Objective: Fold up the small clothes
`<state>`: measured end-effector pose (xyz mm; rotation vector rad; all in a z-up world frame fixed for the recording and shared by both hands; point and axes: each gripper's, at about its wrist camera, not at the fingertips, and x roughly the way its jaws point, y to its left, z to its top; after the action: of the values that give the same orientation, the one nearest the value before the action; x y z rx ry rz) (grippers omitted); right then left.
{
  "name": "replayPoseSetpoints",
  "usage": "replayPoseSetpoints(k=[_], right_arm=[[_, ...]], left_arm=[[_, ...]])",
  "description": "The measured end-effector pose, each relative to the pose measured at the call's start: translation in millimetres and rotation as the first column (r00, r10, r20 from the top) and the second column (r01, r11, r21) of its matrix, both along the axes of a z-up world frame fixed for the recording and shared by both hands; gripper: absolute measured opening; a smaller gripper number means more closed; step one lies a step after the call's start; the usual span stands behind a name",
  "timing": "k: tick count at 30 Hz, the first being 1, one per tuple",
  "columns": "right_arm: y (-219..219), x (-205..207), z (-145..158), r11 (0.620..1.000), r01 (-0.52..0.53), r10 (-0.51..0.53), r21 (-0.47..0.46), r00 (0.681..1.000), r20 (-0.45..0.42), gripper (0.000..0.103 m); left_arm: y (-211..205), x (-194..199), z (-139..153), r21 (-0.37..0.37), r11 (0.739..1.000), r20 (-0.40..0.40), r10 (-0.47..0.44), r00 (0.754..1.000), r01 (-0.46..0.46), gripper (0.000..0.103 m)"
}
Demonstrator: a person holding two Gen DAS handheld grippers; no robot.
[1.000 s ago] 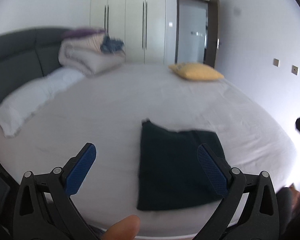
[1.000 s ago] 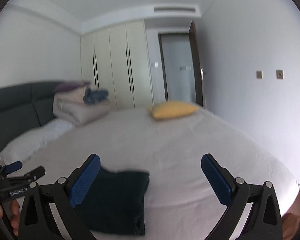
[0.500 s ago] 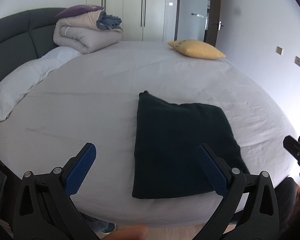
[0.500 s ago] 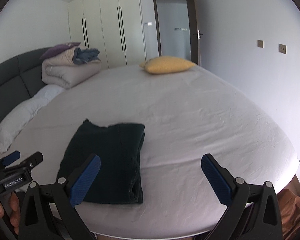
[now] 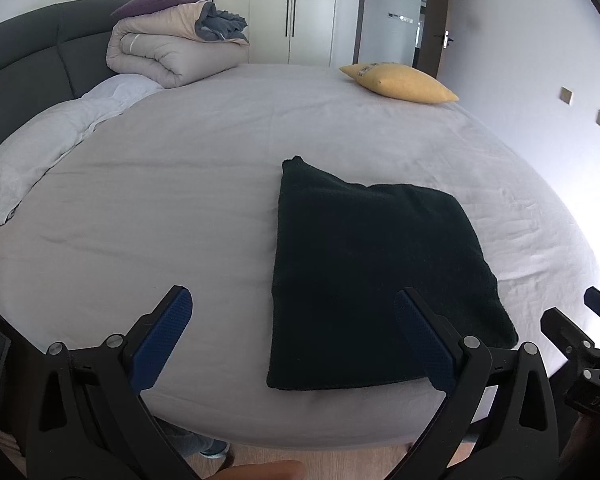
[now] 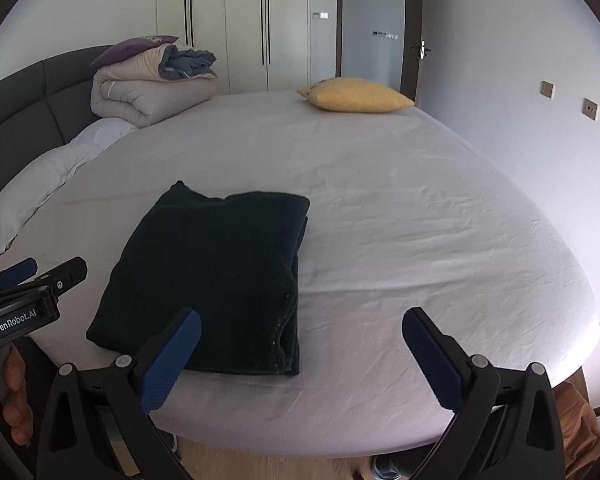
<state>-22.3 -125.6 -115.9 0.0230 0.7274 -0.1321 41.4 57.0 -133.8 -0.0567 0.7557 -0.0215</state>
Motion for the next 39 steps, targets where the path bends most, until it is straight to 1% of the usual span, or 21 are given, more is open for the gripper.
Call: replayPoseSetpoints(k=[13,39], right_arm=[[-9.5,2.5,-2.5,1.0,0.02,-0.02,0.018,1.0,-0.015,0.103],[-10.4,4.6,-4.3,0.999,0.025,-0.025,0.02,1.0,-0.015,0.103]], left_arm=[[-4.7,-0.4,-2.6,0.0,1.0,-0.005,-0.01,1.0,0.01,0.103],[-5.6,-0.6,-7.7,-0.002,1.0,-0.01,-0.008,1.0,0.008,0.103]])
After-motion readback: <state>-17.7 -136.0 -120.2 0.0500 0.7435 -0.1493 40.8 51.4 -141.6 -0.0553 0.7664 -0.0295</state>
